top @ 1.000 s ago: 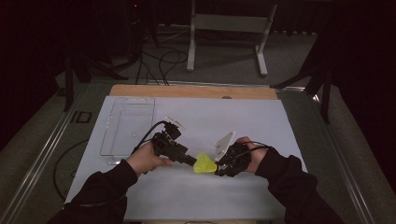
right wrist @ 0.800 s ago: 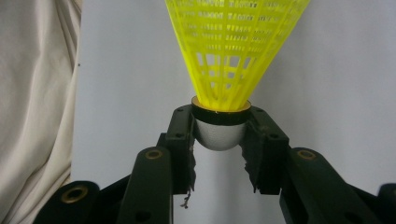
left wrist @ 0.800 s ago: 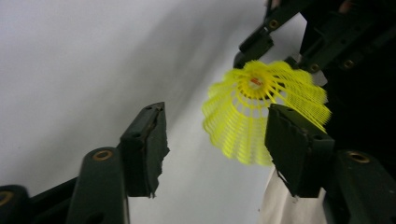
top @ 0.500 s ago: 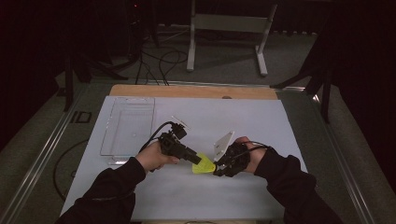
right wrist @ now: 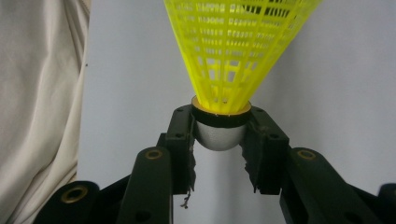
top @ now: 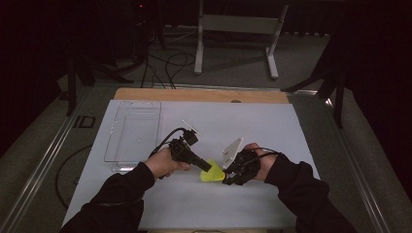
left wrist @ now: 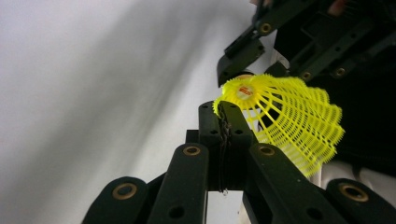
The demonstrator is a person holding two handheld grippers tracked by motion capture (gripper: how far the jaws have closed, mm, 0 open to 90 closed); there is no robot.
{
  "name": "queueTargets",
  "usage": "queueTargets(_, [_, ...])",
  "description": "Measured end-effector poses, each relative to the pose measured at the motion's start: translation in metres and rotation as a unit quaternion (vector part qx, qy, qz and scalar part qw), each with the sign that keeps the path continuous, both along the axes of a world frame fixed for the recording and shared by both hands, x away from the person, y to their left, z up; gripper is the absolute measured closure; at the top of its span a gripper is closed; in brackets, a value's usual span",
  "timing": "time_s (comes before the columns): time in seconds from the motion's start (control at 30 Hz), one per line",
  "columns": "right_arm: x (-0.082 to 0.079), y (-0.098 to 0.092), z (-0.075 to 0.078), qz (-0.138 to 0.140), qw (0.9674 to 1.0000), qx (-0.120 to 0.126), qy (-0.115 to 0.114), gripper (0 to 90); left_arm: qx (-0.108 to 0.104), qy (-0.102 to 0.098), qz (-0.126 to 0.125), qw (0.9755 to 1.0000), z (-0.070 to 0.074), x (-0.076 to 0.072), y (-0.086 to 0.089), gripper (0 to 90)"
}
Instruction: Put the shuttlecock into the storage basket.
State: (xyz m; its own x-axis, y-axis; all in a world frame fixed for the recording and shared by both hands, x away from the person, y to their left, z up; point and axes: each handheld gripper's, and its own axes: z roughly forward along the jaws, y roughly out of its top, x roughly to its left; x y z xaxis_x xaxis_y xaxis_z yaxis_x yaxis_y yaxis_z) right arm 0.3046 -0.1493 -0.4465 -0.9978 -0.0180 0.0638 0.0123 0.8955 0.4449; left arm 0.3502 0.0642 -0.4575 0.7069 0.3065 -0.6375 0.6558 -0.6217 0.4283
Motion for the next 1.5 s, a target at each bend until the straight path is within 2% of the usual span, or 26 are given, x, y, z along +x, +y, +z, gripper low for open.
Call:
queueTargets(0.17, [-0.001,0.0,0.001,0.0,1.0,0.001,-0.003,65.5,-0.006,0.004,-0.003,1.0,0.003,0.001,0.001,90.0])
queueTargets(0.4, [-0.001,-0.001,0.005,-0.01,0.9996,0.017,-0.019,61.9,-0.018,0.011,-0.012,0.9997,0.009,0.004,0.004,90.0])
queueTargets(0.43, [-0.002,-0.001,0.004,-0.012,0.9996,0.02,-0.017,52.9,-0.014,0.009,-0.012,0.9998,0.012,0.003,0.003,90.0])
queueTargets(0.47, [-0.002,-0.001,0.004,-0.012,0.9996,0.02,-0.017,52.9,-0.014,0.009,-0.012,0.9998,0.012,0.003,0.003,90.0])
queueTargets(0.5, [-0.003,0.0,0.002,-0.014,0.9996,0.02,-0.017,39.8,-0.013,0.007,-0.014,0.9998,0.013,0.004,0.003,90.0])
queueTargets(0.53, [-0.003,0.0,0.002,-0.014,0.9996,0.02,-0.017,39.8,-0.008,0.006,-0.014,0.9999,0.014,0.004,0.004,90.0])
queueTargets(0.6, [-0.003,0.001,0.0,-0.023,0.9995,0.017,-0.015,28.3,-0.003,0.004,-0.014,0.9999,0.016,0.004,0.005,90.0])
queueTargets(0.63, [-0.002,0.001,-0.001,-0.035,0.999,0.017,-0.021,18.2,0.001,0.002,-0.013,0.9999,0.017,0.004,0.006,90.0])
queueTargets(0.67, [-0.002,0.001,-0.001,-0.035,0.999,0.017,-0.021,18.2,0.002,0.001,-0.014,0.9999,0.018,0.004,0.006,90.0])
queueTargets(0.7, [-0.001,0.001,-0.003,-0.045,0.9986,0.012,-0.023,12.7,0.001,0.002,-0.01,0.9999,0.019,0.004,0.008,90.0])
queueTargets(0.87, [0.0,-0.002,-0.003,-0.056,0.9979,0.022,-0.025,10.1,0.014,-0.002,-0.002,0.9999,0.024,0.006,0.016,90.0])
queueTargets(0.9, [0.0,-0.003,-0.003,-0.054,0.998,0.027,-0.018,10.0,0.017,-0.003,-0.001,0.9999,0.025,0.007,0.018,90.0])
queueTargets(1.03, [-0.002,-0.01,-0.003,-0.054,0.9962,0.064,-0.023,10.0,0.028,-0.001,0.01,0.9995,0.03,0.007,0.028,90.0])
queueTargets(1.07, [-0.002,-0.01,-0.003,-0.054,0.9962,0.064,-0.023,10.0,0.028,-0.001,0.01,0.9995,0.03,0.007,0.028,90.0])
queueTargets(1.1, [-0.003,-0.013,-0.005,-0.055,0.9951,0.078,-0.026,9.7,0.032,-0.002,0.011,0.9994,0.031,0.008,0.031,90.0])
queueTargets(1.13, [-0.003,-0.013,-0.005,-0.055,0.9951,0.078,-0.026,9.7,0.035,-0.002,0.014,0.9993,0.032,0.008,0.033,90.0])
queueTargets(1.17, [-0.004,-0.016,-0.008,-0.056,0.9937,0.091,-0.031,9.4,0.036,0.001,0.018,0.9992,0.033,0.009,0.036,90.0])
queueTargets(1.23, [-0.004,-0.018,-0.01,-0.056,0.9935,0.094,-0.034,9.1,0.046,0.0,0.019,0.9988,0.035,0.01,0.042,90.0])
queueTargets(1.33, [-0.004,-0.024,-0.015,-0.072,0.9929,0.09,-0.031,8.7,0.052,0.001,0.028,0.9983,0.039,0.011,0.052,90.0])
queueTargets(1.37, [-0.004,-0.029,-0.019,-0.085,0.9913,0.097,-0.027,8.7,0.055,-0.002,0.03,0.998,0.042,0.012,0.059,90.0])
queueTargets(1.4, [-0.004,-0.029,-0.019,-0.085,0.9913,0.097,-0.027,8.7,0.055,-0.002,0.03,0.998,0.042,0.012,0.059,90.0])
queueTargets(1.43, [-0.005,-0.035,-0.021,-0.102,0.9891,0.103,-0.028,8.0,0.056,-0.003,0.033,0.9979,0.044,0.012,0.063,90.0])
queueTargets(1.5, [-0.005,-0.039,-0.023,-0.11,0.9879,0.107,-0.026,8.0,0.059,-0.004,0.04,0.9975,0.047,0.013,0.071,90.0])
